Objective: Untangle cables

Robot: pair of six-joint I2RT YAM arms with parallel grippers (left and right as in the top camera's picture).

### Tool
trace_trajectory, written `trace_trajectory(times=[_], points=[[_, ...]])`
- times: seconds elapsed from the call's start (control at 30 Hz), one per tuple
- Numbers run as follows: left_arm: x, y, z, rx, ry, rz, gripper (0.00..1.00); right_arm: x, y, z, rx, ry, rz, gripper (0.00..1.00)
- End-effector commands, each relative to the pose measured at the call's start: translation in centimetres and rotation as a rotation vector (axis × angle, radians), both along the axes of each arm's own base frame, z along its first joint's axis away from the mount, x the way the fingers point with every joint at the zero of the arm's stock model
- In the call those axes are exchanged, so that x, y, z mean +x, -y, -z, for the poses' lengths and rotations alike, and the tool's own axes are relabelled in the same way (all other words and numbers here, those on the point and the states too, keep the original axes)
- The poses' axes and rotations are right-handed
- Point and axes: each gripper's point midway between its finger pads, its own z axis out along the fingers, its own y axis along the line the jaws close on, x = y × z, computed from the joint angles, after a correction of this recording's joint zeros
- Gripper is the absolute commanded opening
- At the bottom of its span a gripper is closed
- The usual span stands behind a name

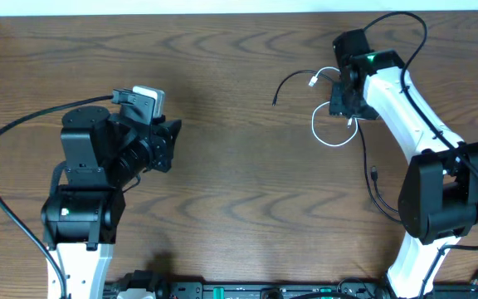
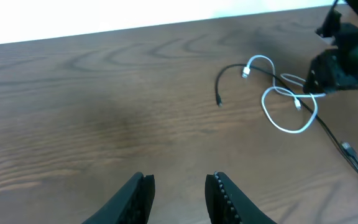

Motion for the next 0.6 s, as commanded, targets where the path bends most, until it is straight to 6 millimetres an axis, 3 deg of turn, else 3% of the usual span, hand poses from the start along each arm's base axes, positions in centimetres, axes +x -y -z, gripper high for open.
trace_trajectory(times=[0.0, 0.17, 0.57], points=[[-0.3, 0.7, -0.2, -0.010, 0.016, 0.049, 0.33, -0.6, 2.0, 0.7, -0.087, 0.009, 0.087, 0.55], [-0.3, 0.7, -0.3, -0.012, 0.016, 0.052, 0.33, -1.1, 3.3, 1.5, -0.120, 0.009, 0.151, 0.56], [-0.3, 0.7, -0.3, -0.012, 0.017, 0.052, 0.33, 0.3, 1.6, 4.7, -0.030, 0.028, 0.144, 0.59]])
